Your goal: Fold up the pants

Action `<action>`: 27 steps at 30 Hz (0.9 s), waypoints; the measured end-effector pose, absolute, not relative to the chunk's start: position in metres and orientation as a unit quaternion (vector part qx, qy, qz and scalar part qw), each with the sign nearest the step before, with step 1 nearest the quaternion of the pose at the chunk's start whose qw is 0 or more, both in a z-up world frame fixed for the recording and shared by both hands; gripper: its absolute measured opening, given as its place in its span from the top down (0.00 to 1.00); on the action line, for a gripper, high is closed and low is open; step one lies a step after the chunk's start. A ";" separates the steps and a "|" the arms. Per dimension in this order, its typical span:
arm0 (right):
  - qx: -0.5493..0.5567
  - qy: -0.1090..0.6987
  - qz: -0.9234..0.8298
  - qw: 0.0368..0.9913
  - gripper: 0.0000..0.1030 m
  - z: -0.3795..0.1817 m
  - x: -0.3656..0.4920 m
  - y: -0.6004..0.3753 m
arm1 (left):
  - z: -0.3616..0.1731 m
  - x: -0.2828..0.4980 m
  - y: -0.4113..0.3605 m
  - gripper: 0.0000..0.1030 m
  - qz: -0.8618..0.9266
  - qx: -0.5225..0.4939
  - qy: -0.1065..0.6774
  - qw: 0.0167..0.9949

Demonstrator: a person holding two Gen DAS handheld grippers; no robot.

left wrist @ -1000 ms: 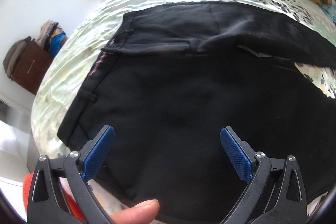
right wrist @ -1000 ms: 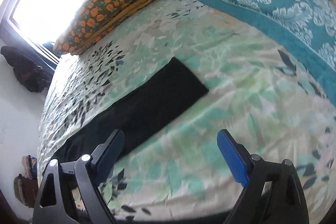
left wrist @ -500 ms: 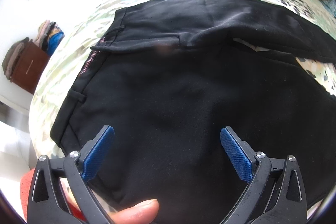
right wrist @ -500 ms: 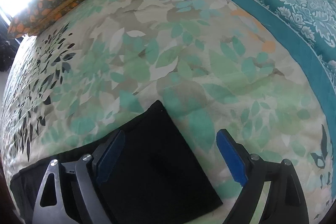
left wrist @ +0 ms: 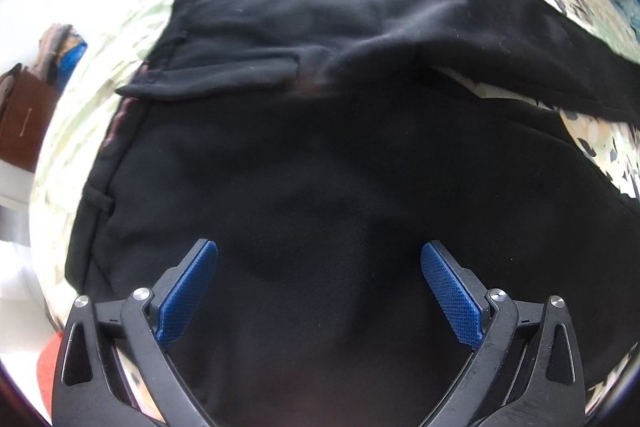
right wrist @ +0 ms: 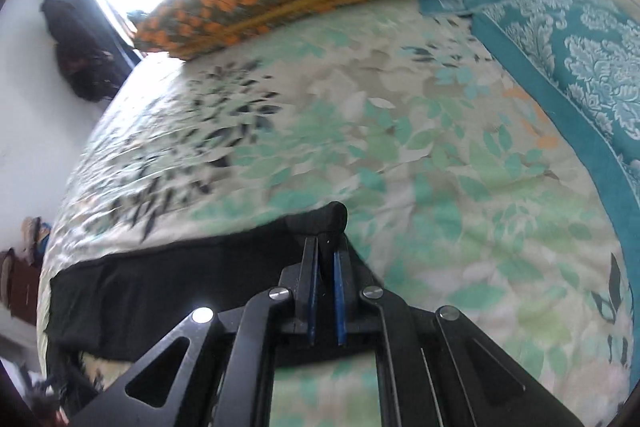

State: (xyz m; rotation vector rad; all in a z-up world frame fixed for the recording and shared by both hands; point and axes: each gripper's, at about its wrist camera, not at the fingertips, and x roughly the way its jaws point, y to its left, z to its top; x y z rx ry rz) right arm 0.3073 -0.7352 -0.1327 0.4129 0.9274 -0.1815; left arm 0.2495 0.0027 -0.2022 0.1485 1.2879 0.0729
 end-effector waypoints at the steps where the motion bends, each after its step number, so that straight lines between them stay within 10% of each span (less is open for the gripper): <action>1: 0.198 0.435 -0.082 0.875 0.93 -0.127 0.296 -0.725 | -0.202 0.251 0.003 0.01 0.031 0.062 0.600 0.797; 27: 0.226 0.364 -0.133 0.894 0.93 -0.100 0.163 -0.651 | -0.217 0.252 0.009 0.00 0.004 0.040 0.557 0.830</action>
